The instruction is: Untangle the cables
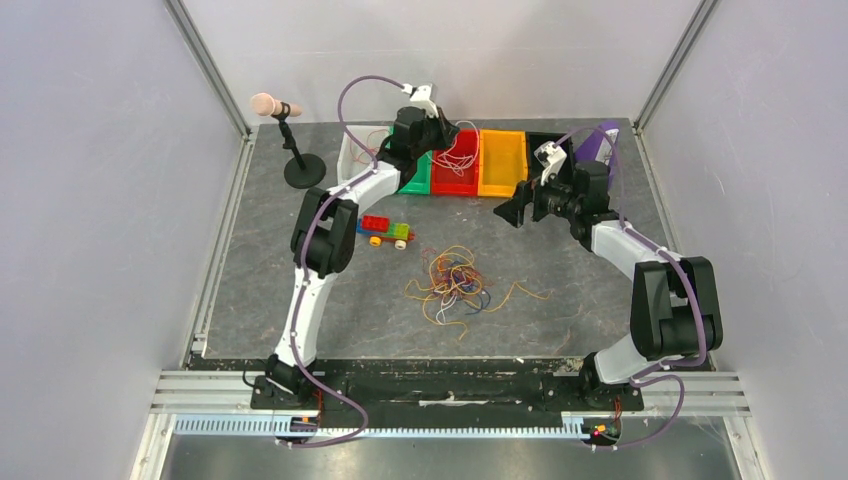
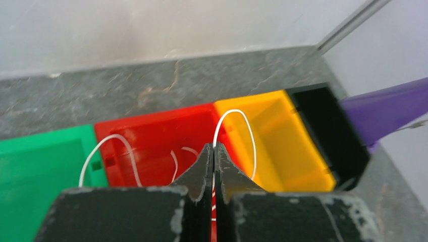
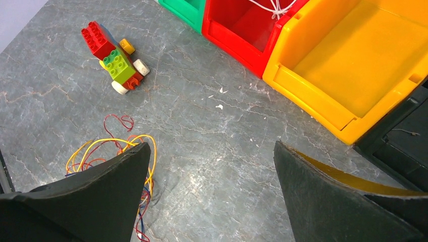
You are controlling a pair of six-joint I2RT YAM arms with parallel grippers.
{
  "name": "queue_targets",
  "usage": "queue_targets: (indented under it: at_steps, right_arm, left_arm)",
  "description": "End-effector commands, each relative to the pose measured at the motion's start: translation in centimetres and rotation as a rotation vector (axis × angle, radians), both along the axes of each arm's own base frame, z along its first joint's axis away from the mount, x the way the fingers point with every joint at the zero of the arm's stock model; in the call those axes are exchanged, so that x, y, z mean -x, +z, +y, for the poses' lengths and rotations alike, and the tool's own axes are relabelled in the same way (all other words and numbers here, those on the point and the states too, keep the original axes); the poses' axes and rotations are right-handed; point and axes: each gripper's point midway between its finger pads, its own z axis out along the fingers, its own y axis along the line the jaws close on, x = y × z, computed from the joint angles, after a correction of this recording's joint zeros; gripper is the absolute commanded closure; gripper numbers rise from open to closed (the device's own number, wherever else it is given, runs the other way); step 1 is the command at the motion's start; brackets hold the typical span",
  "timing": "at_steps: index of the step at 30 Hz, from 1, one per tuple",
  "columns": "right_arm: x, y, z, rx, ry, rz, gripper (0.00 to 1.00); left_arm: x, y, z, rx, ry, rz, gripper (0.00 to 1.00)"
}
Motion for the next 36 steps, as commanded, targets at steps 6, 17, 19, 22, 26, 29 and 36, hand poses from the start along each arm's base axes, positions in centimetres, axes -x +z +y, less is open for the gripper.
queue_targets:
  at_steps: [6, 17, 19, 22, 26, 29, 36]
  right_arm:
    - [-0.3, -0.3, -0.6, 0.000, 0.006, -0.011, 0.04]
    - [-0.4, -0.1, -0.8, -0.005, 0.003, -0.007, 0.04]
    - [-0.4, 0.0, -0.7, -0.006, 0.006, -0.007, 0.04]
    - [-0.4, 0.2, -0.7, -0.010, 0.007, -0.008, 0.04]
    - [-0.4, 0.4, -0.6, -0.021, 0.009, -0.007, 0.04]
    - [-0.2, 0.6, -0.5, -0.029, 0.014, -0.008, 0.04]
    - [-1.7, 2.1, -0.5, -0.072, -0.026, -0.061, 0.08]
  left_arm:
    - [-1.2, -4.0, 0.1, -0.377, 0.064, -0.082, 0.98]
    - [-1.1, -7.7, 0.0, -0.773, 0.106, -0.060, 0.90]
    - [-1.0, -6.5, -0.2, -0.763, 0.090, -0.069, 0.78]
    - [-0.3, -2.8, -0.8, -0.715, 0.059, -0.113, 0.68]
    - [0.6, 3.3, -1.1, -0.646, 0.046, -0.192, 0.57]
    - [1.5, 8.0, -1.1, -0.602, 0.038, -0.257, 0.51]
    - [3.0, 11.6, 0.8, -0.525, 0.004, -0.218, 0.34]
